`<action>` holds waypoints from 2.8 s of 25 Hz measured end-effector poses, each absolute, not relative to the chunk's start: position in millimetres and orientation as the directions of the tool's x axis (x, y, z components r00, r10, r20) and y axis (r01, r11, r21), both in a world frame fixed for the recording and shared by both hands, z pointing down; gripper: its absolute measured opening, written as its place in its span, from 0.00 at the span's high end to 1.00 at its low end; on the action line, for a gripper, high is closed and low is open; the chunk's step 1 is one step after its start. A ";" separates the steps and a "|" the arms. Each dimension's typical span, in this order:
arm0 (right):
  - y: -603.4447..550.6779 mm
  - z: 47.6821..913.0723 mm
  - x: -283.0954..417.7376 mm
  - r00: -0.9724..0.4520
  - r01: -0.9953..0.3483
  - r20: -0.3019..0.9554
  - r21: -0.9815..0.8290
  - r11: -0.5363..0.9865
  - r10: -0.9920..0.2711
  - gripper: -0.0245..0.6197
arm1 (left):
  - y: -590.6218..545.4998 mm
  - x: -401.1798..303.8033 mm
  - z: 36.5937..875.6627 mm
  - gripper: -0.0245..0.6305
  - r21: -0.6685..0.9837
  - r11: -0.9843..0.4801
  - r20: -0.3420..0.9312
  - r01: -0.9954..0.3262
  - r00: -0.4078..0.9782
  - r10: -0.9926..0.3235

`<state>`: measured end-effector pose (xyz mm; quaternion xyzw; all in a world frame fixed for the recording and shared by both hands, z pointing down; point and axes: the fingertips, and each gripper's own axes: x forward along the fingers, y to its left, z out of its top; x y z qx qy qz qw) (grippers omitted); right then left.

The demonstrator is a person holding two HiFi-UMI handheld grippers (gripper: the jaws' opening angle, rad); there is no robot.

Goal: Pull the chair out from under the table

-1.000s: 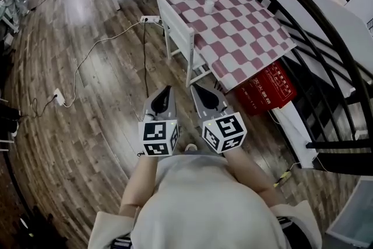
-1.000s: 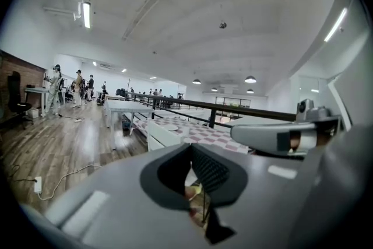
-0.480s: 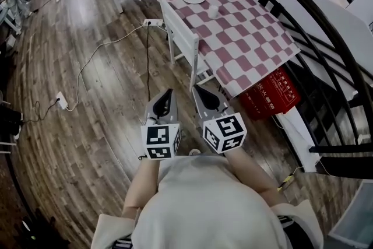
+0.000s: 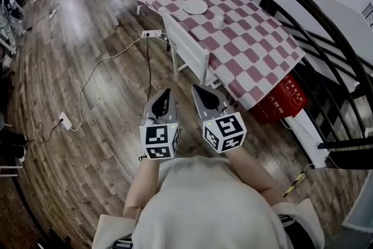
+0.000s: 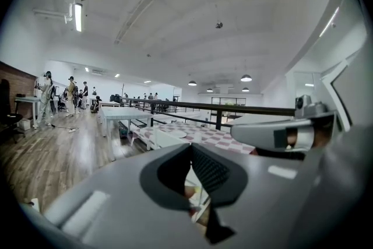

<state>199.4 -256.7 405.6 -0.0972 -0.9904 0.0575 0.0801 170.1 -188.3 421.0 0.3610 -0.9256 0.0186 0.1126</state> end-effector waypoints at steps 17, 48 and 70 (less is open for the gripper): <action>-229.8 433.8 99.0 -0.973 0.101 0.193 -0.147 0.984 0.129 0.96 | -170.4 67.3 445.7 0.95 0.039 0.674 0.267 -0.738 -0.642 -0.718; -102.1 426.2 -22.6 -0.954 -0.217 0.242 -0.164 0.962 -0.174 0.96 | -54.1 -64.2 438.6 0.95 0.067 0.393 0.334 -0.917 -0.350 -0.875; -161.1 432.0 -30.9 -0.892 -0.409 0.263 -0.120 0.905 -0.368 0.96 | -123.1 -92.3 432.0 0.95 0.048 0.218 0.309 -0.975 -0.193 -0.931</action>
